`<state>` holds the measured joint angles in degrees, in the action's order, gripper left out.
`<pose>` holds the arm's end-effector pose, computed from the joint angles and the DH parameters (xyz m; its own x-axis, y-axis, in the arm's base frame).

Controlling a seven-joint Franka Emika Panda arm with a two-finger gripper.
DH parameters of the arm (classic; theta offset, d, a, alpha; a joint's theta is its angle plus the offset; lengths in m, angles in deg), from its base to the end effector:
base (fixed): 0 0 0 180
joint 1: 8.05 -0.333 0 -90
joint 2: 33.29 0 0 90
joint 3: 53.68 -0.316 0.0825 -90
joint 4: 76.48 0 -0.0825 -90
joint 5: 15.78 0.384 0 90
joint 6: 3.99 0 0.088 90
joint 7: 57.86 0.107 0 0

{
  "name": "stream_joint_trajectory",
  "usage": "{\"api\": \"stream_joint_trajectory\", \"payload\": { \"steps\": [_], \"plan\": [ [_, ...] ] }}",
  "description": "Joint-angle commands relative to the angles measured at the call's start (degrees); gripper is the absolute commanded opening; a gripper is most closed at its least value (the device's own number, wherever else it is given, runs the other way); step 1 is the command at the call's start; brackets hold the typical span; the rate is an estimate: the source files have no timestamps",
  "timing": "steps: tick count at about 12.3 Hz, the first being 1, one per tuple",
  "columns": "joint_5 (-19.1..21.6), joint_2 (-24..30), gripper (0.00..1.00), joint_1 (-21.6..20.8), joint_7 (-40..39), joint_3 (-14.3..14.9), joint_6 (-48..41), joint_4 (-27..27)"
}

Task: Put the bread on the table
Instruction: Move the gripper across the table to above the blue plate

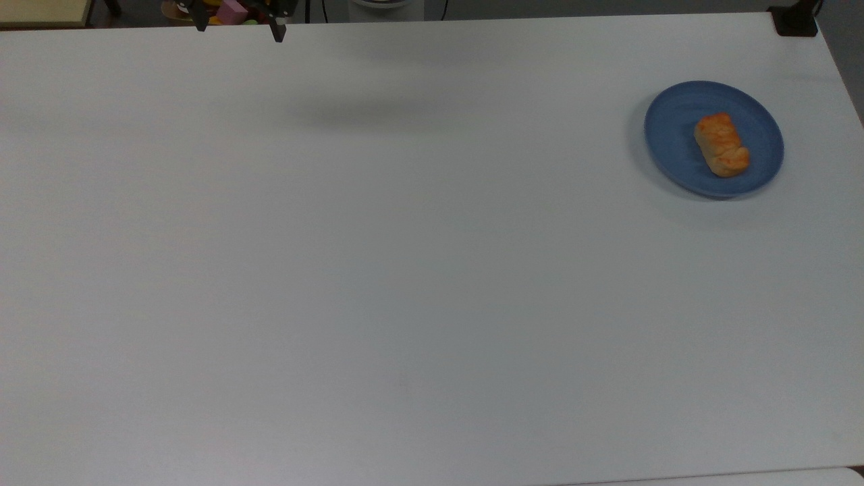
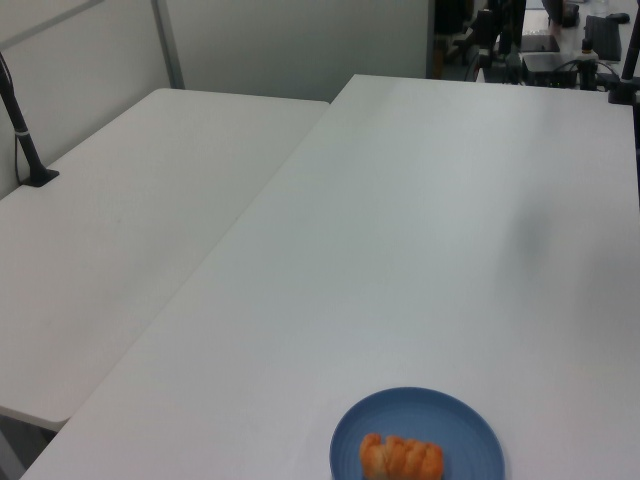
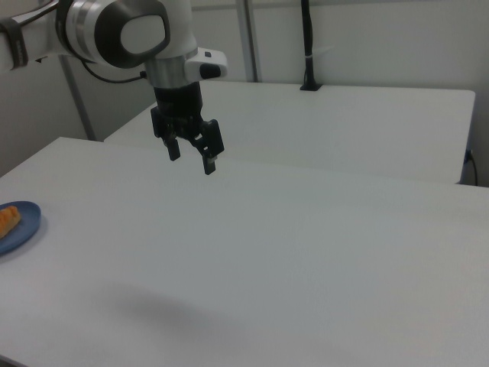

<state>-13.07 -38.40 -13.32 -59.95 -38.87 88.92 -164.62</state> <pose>0.5788 -0.0857 0.5951 0.9914 -0.1311 -0.0021 -0.1312 -0.9911 -0.0246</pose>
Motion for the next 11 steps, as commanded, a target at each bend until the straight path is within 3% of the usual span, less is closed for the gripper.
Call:
{"api": "stream_joint_trajectory", "payload": {
  "steps": [1, 8, 11],
  "plan": [
    [-0.3, 1.5, 1.00, -0.6, -0.3, 0.9, -1.0, -1.1],
    [0.6, 1.0, 1.00, -2.0, 0.9, 0.1, -1.3, -1.1],
    [0.8, 0.1, 1.00, -9.6, 10.9, -0.1, -0.5, 0.7]
  ]
}}
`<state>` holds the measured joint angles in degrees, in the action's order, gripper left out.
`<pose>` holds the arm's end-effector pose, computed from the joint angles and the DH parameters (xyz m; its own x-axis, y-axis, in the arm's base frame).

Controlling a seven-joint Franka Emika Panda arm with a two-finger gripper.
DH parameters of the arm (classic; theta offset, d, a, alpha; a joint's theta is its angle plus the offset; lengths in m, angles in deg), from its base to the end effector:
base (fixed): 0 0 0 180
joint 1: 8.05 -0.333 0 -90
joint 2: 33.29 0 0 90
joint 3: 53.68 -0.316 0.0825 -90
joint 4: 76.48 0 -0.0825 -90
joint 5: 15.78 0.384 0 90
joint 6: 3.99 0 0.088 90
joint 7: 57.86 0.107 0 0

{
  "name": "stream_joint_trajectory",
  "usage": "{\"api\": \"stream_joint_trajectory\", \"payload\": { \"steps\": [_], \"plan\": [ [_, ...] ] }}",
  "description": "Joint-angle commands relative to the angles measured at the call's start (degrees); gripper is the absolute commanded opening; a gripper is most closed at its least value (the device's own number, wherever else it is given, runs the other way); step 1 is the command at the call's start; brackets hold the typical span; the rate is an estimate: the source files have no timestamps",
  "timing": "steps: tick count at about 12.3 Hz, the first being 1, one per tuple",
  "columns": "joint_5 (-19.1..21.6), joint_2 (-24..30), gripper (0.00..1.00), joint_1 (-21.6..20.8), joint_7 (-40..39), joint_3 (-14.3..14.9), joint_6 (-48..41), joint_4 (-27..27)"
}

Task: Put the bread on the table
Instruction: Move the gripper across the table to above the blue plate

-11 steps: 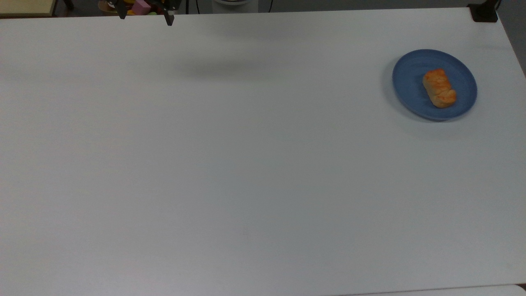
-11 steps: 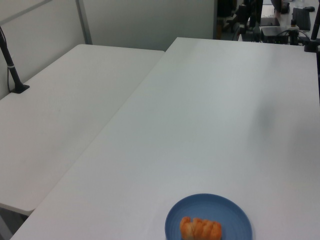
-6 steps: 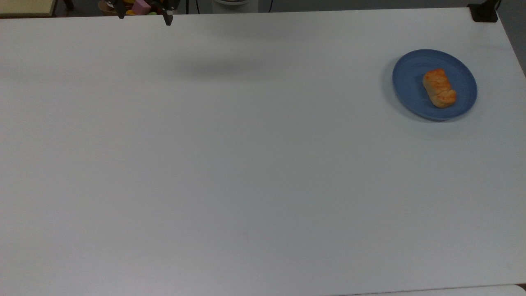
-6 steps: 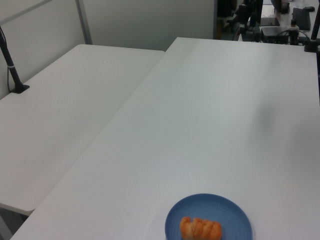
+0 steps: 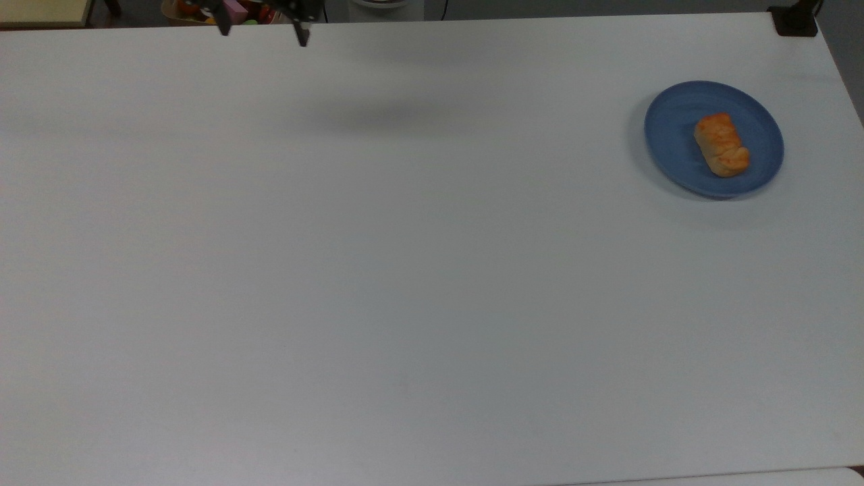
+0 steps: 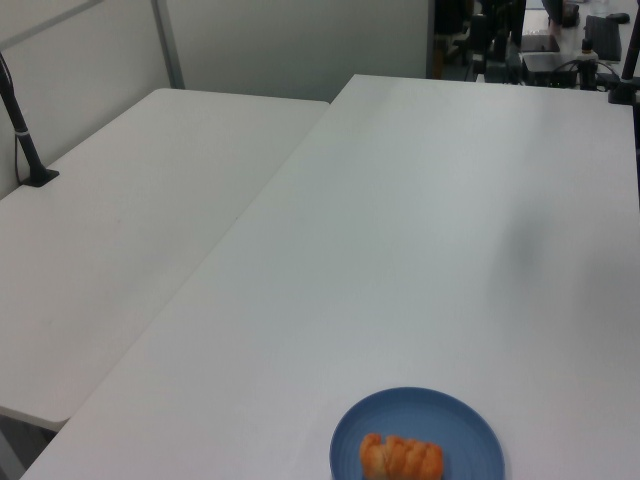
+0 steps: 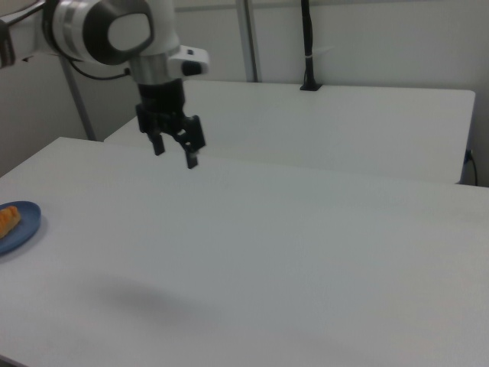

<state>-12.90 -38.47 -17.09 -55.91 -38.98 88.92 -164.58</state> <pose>0.5836 -0.0461 0.5948 0.9910 -0.1340 -0.0044 -0.1341 -0.9906 -0.0271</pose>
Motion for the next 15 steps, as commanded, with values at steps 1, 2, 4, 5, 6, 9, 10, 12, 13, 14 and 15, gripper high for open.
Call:
{"api": "stream_joint_trajectory", "payload": {
  "steps": [1, 2, 4, 5, 6, 9, 10, 12, 13, 14, 15],
  "plan": [
    [1.7, 0.0, 1.00, -8.3, 8.8, -0.9, -0.5, 1.1],
    [2.5, -0.1, 1.00, -9.6, 10.9, -2.6, -0.4, 1.2],
    [2.0, -0.6, 1.00, -11.0, 17.0, -8.5, -0.3, 1.4],
    [1.6, -0.9, 1.00, -11.1, 20.0, -12.0, -0.1, 1.4],
    [1.5, -1.6, 1.00, -11.1, 23.5, -17.1, 1.6, 1.6],
    [1.3, -5.1, 1.00, -12.7, 33.8, -27.8, 12.0, 2.2],
    [-0.2, -6.8, 1.00, -16.0, 36.4, -28.0, 13.4, 2.2],
    [-2.6, -10.0, 1.00, -19.6, 37.2, -28.1, 13.8, 3.3],
    [-3.2, -12.4, 1.00, -21.7, 38.0, -28.1, 14.0, 4.7],
    [-4.4, -14.8, 1.00, -23.5, 38.7, -27.8, 14.8, 6.2],
    [-6.7, -18.4, 1.00, -25.0, 40.0, -27.7, 16.2, 7.6]
  ]
}}
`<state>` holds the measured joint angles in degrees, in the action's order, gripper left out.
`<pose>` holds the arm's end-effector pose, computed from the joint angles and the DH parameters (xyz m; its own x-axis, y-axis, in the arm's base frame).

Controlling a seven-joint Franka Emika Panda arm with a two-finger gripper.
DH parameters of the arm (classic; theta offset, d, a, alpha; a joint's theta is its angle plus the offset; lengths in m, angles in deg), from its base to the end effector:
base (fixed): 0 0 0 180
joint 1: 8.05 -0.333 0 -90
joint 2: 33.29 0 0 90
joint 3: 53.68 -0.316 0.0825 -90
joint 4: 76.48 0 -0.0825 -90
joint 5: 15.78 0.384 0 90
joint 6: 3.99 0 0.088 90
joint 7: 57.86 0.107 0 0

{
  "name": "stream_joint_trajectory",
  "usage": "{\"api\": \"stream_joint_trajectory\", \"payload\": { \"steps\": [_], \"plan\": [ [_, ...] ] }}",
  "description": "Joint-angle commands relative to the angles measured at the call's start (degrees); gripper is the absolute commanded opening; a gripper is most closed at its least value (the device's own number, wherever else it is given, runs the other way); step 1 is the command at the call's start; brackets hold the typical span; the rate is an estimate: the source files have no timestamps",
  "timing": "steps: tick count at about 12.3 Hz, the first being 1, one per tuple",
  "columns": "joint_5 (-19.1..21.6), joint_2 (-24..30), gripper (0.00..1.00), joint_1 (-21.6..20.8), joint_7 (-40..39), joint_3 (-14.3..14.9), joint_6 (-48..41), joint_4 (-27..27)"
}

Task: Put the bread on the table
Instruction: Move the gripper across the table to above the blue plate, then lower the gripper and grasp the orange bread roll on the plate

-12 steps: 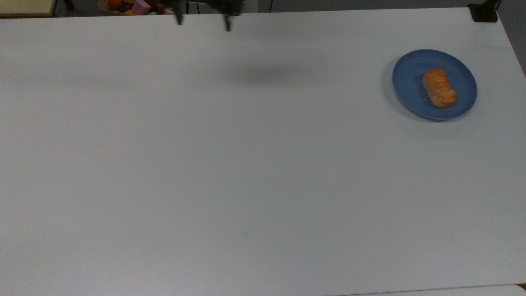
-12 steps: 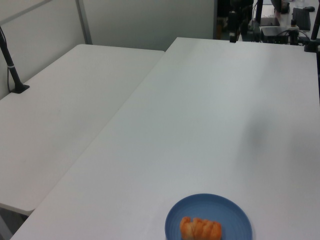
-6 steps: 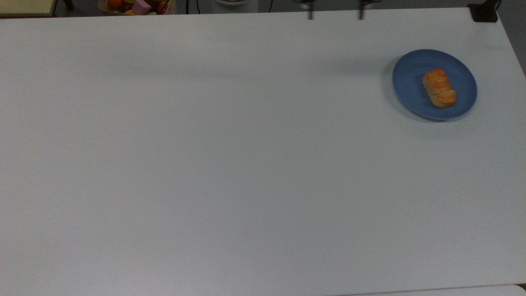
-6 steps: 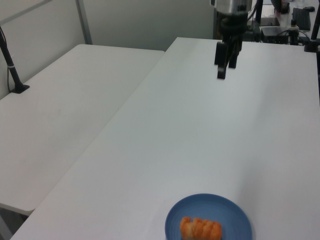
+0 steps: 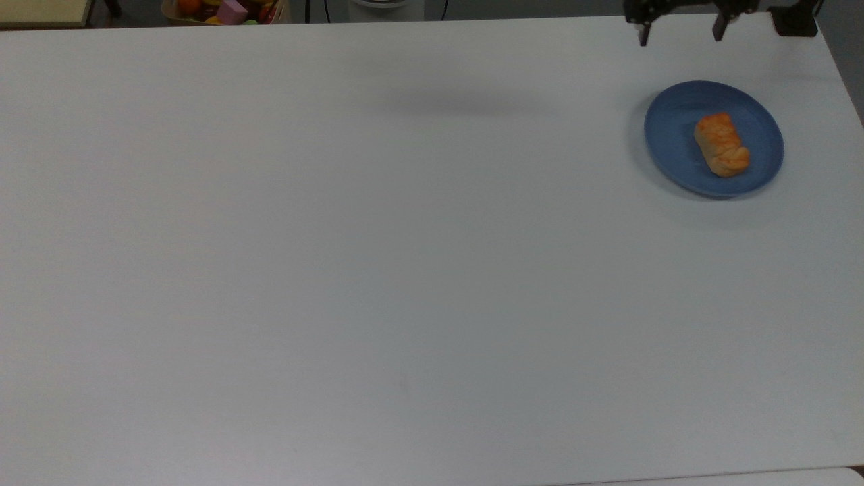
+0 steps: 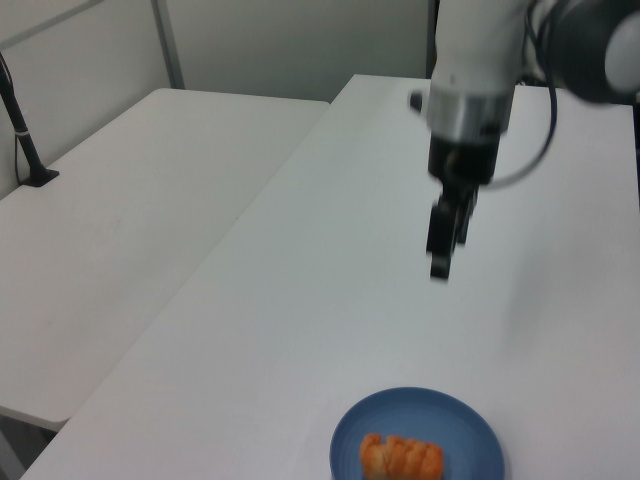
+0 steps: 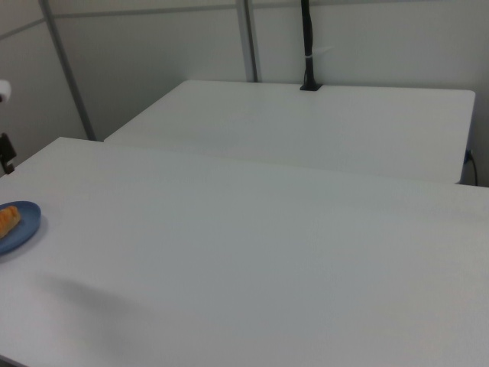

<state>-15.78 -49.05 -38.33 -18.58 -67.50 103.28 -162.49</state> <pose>0.4825 0.4423 0.5236 0.9968 0.0697 0.0388 0.0737 -0.9906 -0.1155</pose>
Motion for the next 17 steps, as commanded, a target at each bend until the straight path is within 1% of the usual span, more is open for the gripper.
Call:
{"api": "stream_joint_trajectory", "payload": {
  "steps": [1, 2, 3, 5, 6, 9, 10, 11, 12, 13, 14, 15, 16, 17],
  "plan": [
    [-5.2, -10.0, 1.00, -5.0, 3.9, 1.0, 2.9, 6.6],
    [-7.1, -12.5, 1.00, -7.1, 4.8, 1.4, 4.8, 7.4],
    [-7.7, -14.7, 1.00, -9.2, 5.3, 2.4, 6.4, 8.4],
    [-7.8, -20.2, 1.00, -12.8, 6.9, 4.1, 6.9, 12.3],
    [-7.8, -21.9, 1.00, -13.6, 7.2, 4.4, 8.6, 13.1],
    [-8.7, -25.5, 0.99, -14.9, 7.2, 5.3, 15.3, 13.0],
    [-9.7, -26.3, 0.89, -15.2, 7.2, 5.3, 16.9, 12.8],
    [-10.4, -26.6, 0.62, -15.2, 7.2, 5.3, 18.2, 12.6],
    [-10.5, -27.0, 0.51, -15.2, 7.2, 5.3, 18.8, 12.6],
    [-10.5, -27.2, 0.49, -15.2, 7.2, 5.3, 18.9, 12.5],
    [-11.5, -27.3, 0.39, -15.3, 7.1, 5.3, 18.8, 12.3],
    [-12.9, -27.2, 0.17, -15.3, 7.1, 5.2, 18.7, 12.1],
    [-13.5, -27.0, 0.00, -15.3, 7.0, 5.1, 18.6, 11.9],
    [-13.5, -26.4, 0.00, -15.1, 7.0, 5.0, 18.2, 11.9]
  ]
}}
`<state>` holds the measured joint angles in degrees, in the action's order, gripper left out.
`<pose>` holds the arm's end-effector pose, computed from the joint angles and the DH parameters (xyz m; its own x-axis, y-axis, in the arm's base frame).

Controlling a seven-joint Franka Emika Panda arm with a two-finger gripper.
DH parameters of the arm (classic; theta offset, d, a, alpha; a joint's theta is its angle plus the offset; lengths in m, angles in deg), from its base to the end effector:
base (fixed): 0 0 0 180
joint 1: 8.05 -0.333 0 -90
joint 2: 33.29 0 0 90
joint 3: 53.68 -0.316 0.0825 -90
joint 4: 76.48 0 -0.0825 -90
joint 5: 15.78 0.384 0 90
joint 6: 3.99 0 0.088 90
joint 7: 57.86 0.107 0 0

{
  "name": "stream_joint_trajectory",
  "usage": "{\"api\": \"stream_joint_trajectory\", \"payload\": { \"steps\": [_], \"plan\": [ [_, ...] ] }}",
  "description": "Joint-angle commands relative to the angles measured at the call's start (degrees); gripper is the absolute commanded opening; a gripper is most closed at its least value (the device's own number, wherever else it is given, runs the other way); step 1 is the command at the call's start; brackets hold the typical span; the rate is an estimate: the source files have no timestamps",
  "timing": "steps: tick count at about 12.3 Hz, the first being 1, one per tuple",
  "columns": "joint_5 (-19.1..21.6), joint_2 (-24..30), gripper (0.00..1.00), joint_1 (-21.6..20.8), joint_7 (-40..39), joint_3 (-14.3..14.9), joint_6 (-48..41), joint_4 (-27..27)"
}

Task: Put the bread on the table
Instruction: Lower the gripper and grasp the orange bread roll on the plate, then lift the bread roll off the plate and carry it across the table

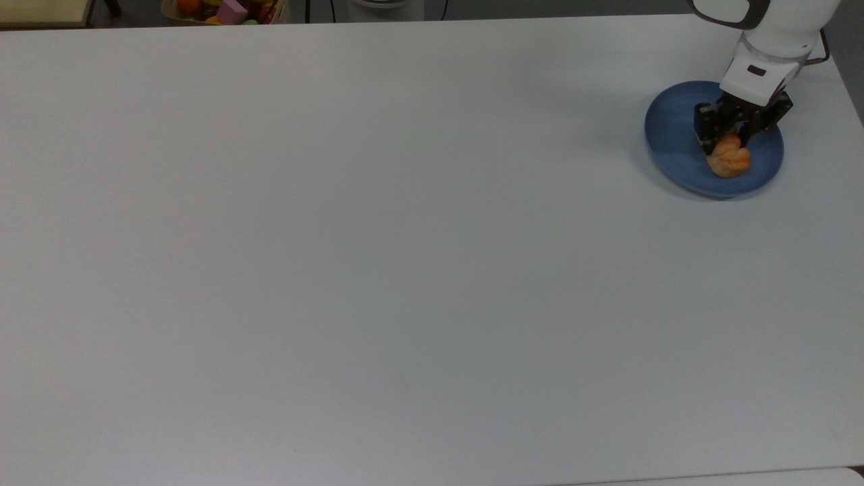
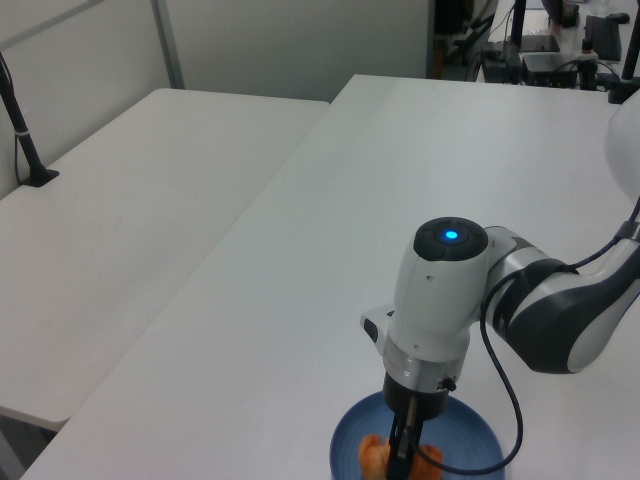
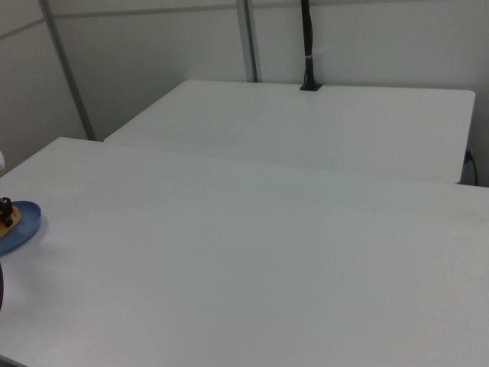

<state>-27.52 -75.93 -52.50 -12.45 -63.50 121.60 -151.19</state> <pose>0.4733 0.5903 0.3186 0.9677 0.1989 0.1548 0.2104 -0.9757 -0.0615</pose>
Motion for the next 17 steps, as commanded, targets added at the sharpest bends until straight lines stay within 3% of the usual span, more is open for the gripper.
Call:
{"api": "stream_joint_trajectory", "payload": {
  "steps": [1, 3, 5, 9, 10, 11, 13, 15, 16, 17],
  "plan": [
    [-1.5, 2.3, 0.00, -0.4, 0.7, 0.8, -0.3, 0.4],
    [-1.4, 6.0, 0.00, 0.7, 0.0, 0.7, -0.4, -1.6],
    [-0.7, 12.9, 0.00, 4.1, -3.0, 0.3, -6.8, -3.4],
    [7.9, 27.0, 0.00, 19.6, -21.0, -0.3, -17.7, -7.3],
    [8.7, 29.0, 0.00, 21.8, -24.1, 0.5, -19.8, -7.8],
    [9.7, 31.0, 0.00, 24.3, -29.5, 3.1, -24.6, -8.1],
    [14.6, 33.0, 0.00, 24.8, -43.0, 16.8, -28.2, -8.2],
    [17.6, 33.2, 0.00, 24.8, -53.6, 28.3, -28.4, -9.3],
    [17.6, 33.3, 0.00, 25.3, -58.0, 33.6, -27.7, -11.3],
    [17.6, 33.2, 0.00, 26.4, -61.2, 36.6, -27.4, -12.7]
  ]
}}
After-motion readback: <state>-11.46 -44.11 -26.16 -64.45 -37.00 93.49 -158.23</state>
